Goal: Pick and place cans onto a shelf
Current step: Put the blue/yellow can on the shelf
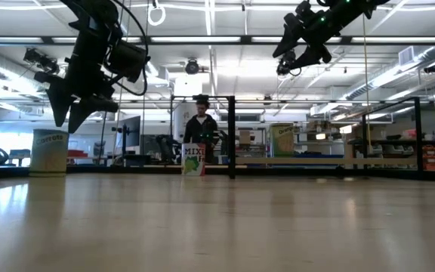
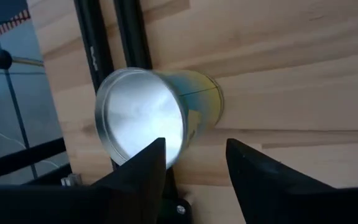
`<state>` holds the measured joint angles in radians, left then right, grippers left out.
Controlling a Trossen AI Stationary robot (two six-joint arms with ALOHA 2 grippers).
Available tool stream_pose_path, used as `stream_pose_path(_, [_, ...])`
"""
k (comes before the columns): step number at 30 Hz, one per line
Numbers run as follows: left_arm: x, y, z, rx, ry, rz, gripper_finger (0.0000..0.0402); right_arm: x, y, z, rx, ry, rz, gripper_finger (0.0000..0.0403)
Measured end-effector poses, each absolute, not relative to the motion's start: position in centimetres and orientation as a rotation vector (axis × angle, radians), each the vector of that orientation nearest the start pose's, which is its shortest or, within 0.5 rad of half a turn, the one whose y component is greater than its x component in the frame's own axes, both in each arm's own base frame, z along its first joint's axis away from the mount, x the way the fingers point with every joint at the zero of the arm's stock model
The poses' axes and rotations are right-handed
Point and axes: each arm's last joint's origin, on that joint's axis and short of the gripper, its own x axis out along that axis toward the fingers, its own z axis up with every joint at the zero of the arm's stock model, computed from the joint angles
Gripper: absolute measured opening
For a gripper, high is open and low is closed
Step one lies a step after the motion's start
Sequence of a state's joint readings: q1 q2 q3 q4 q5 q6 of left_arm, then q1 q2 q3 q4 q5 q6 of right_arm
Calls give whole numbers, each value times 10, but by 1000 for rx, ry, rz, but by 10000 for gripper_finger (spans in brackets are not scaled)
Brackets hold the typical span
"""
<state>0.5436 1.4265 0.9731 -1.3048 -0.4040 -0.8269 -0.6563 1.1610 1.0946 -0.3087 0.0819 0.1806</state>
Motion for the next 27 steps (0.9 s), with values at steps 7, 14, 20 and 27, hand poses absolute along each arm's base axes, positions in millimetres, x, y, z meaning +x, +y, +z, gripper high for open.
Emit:
stream_pose_path(7, [174, 120, 216, -628, 1400, 1428, 173, 199, -156, 354, 274, 305, -761, 384])
stream_pose_path(14, [161, 124, 197, -685, 1423, 1455, 171, 199, -156, 352, 266, 324, -752, 384])
stream_pose_path(20, [165, 114, 193, -534, 1427, 1464, 139, 199, -148, 353, 290, 342, -712, 384])
stream_pose_path(27, [172, 107, 194, -452, 1426, 1410, 18, 202, -109, 373, 167, 262, -537, 374])
